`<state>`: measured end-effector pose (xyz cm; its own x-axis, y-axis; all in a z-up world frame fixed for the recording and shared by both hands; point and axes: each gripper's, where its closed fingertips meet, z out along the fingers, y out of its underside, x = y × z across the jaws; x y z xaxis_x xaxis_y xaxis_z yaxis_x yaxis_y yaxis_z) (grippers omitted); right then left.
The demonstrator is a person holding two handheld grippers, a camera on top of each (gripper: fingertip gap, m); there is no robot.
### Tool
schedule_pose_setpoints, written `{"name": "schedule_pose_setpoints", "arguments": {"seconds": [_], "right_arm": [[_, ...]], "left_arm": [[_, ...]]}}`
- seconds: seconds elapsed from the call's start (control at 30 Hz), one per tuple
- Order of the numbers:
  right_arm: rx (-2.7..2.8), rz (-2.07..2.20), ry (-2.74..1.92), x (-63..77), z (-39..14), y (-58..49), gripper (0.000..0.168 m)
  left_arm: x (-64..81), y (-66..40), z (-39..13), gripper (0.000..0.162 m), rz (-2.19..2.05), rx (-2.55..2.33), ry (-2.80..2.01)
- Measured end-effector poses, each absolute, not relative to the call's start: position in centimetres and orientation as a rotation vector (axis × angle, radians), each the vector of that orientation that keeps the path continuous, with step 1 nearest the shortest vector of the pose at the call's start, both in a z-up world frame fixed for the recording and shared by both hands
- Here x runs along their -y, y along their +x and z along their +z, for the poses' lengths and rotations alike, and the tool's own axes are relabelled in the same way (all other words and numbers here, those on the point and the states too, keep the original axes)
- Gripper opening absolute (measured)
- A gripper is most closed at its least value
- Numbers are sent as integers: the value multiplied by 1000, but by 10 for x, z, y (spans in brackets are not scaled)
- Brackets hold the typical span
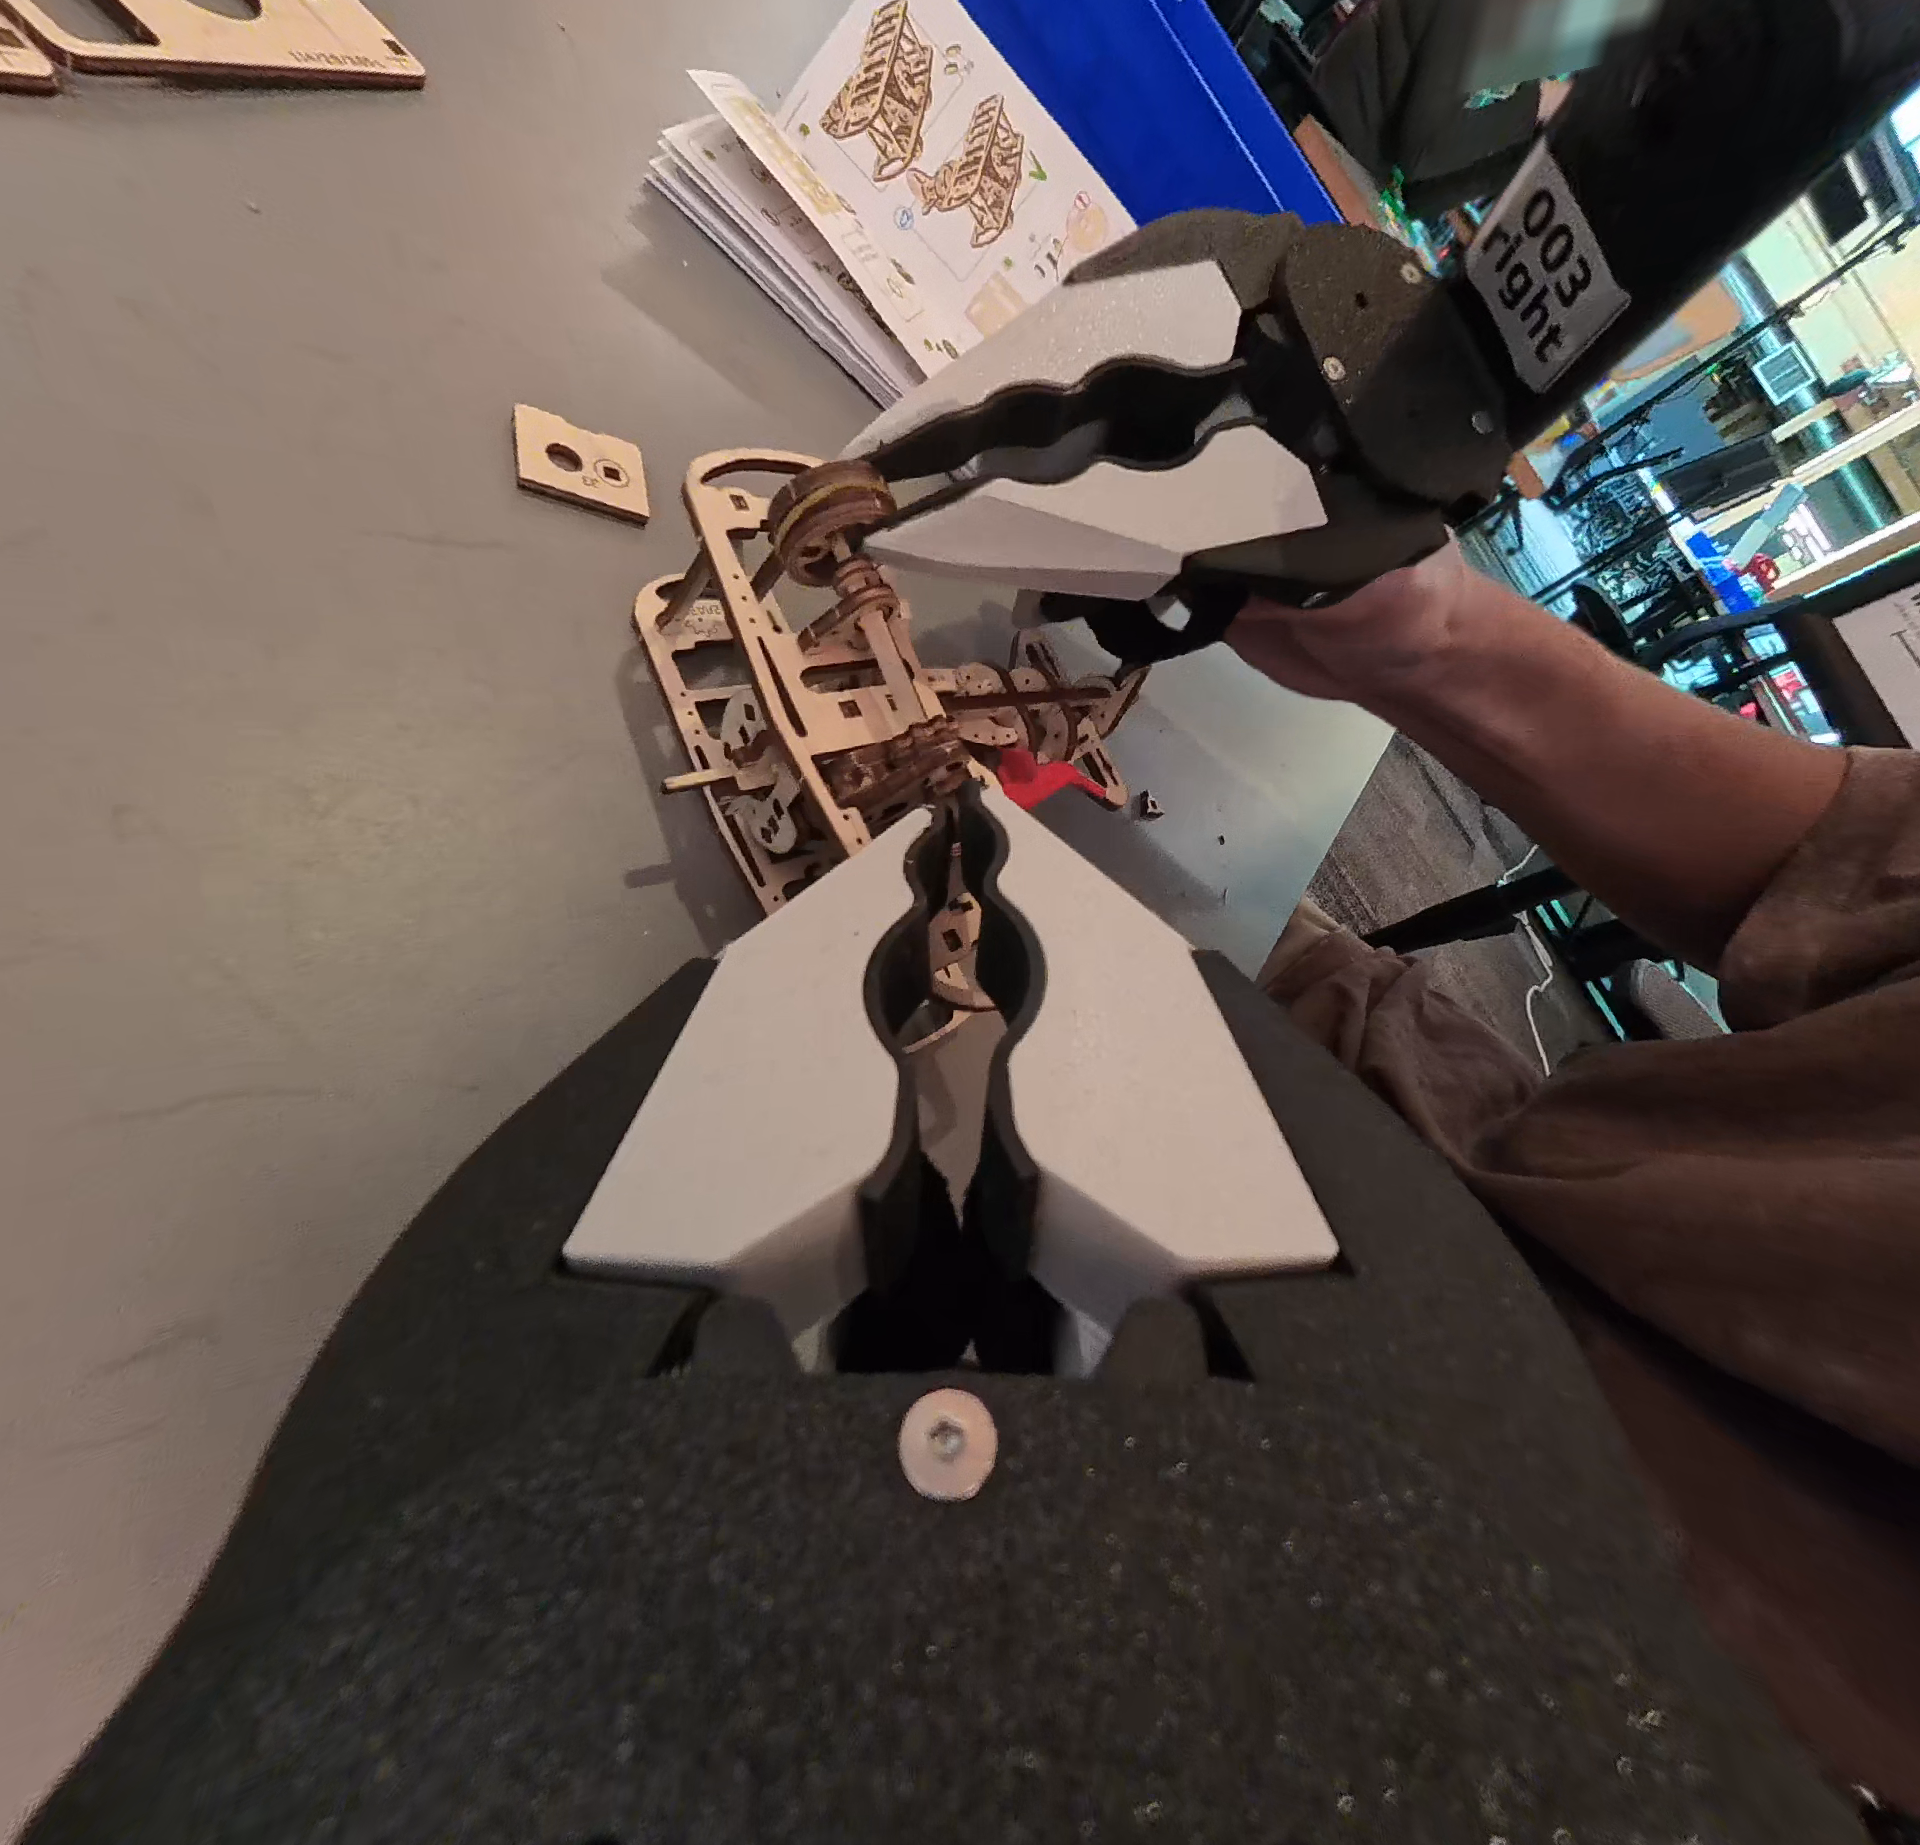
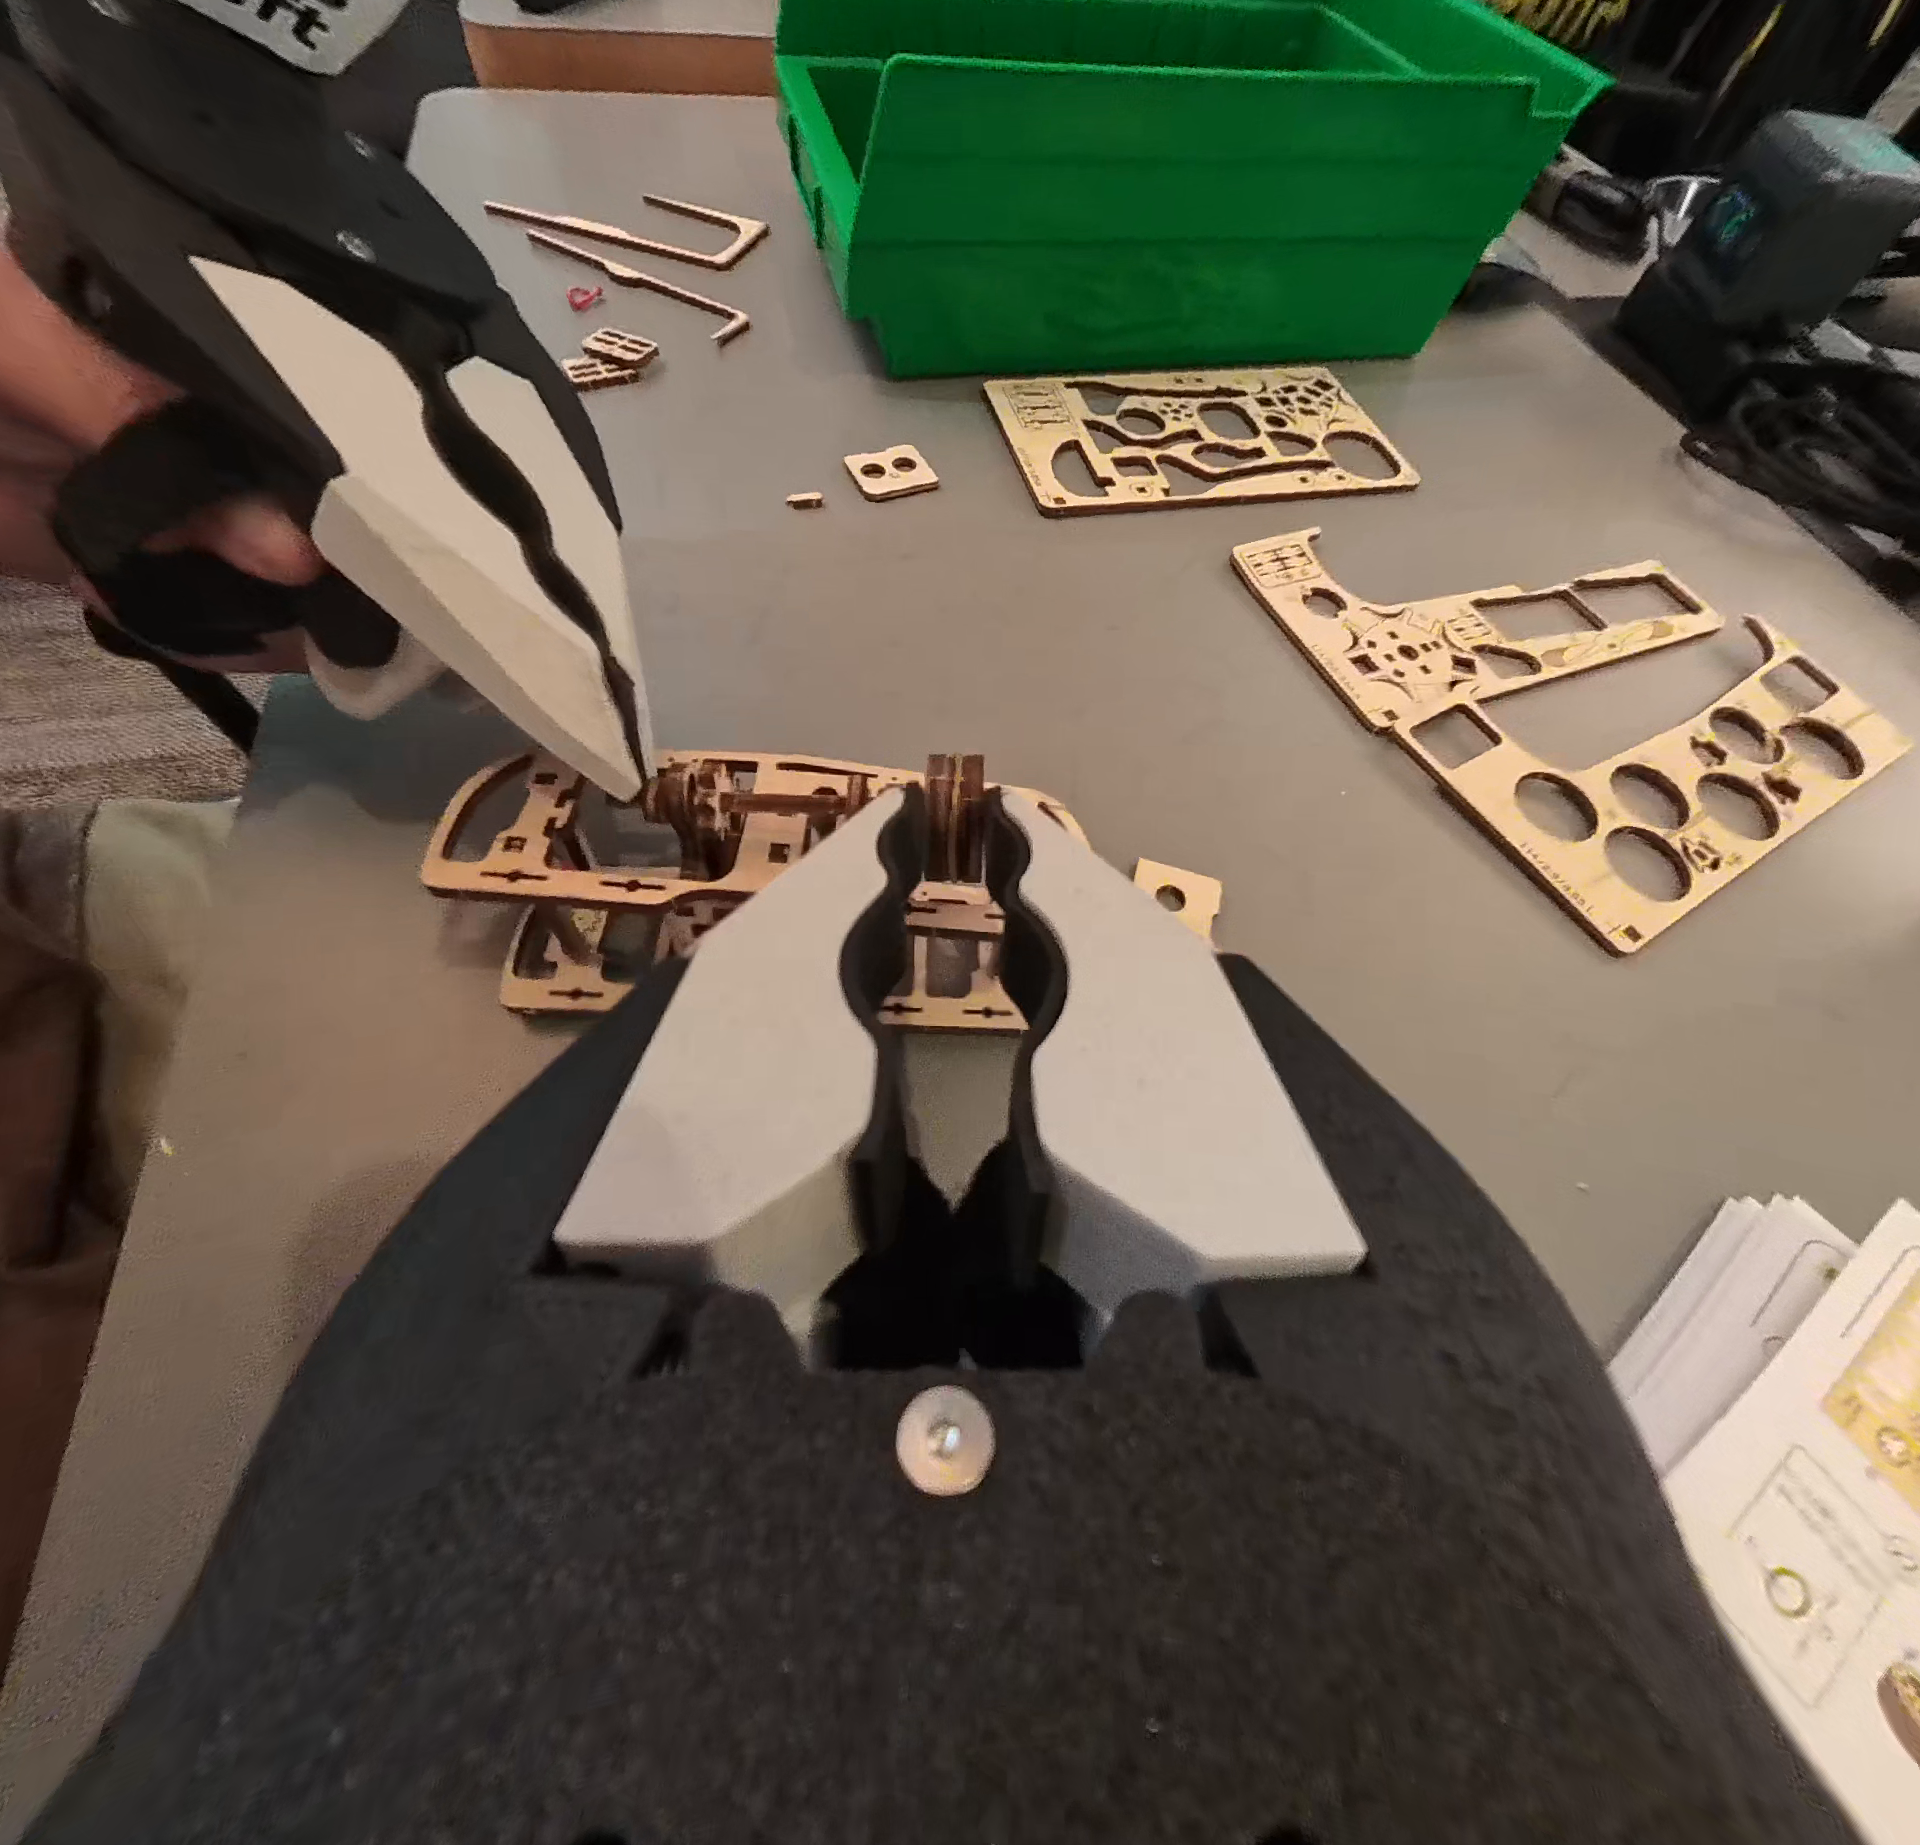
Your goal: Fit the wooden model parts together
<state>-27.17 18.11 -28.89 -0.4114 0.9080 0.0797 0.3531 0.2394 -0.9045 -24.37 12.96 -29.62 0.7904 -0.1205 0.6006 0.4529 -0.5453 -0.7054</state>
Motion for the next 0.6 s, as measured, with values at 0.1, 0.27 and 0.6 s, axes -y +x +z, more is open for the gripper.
{"name": "schedule_pose_setpoints", "arguments": {"seconds": [0.1,0.27,0.6], "right_arm": [[1887,1156,-1111,-185,-288,-270,10],[1830,1300,-1219,-185,-290,-271,10],[1749,1435,-1344,-186,-291,-274,9]], "left_arm": [[-131,-248,-295,0,-746,267,-2013],[-131,-246,-293,0,-770,256,-2007],[-130,-253,-291,0,-824,326,-1976]]}}
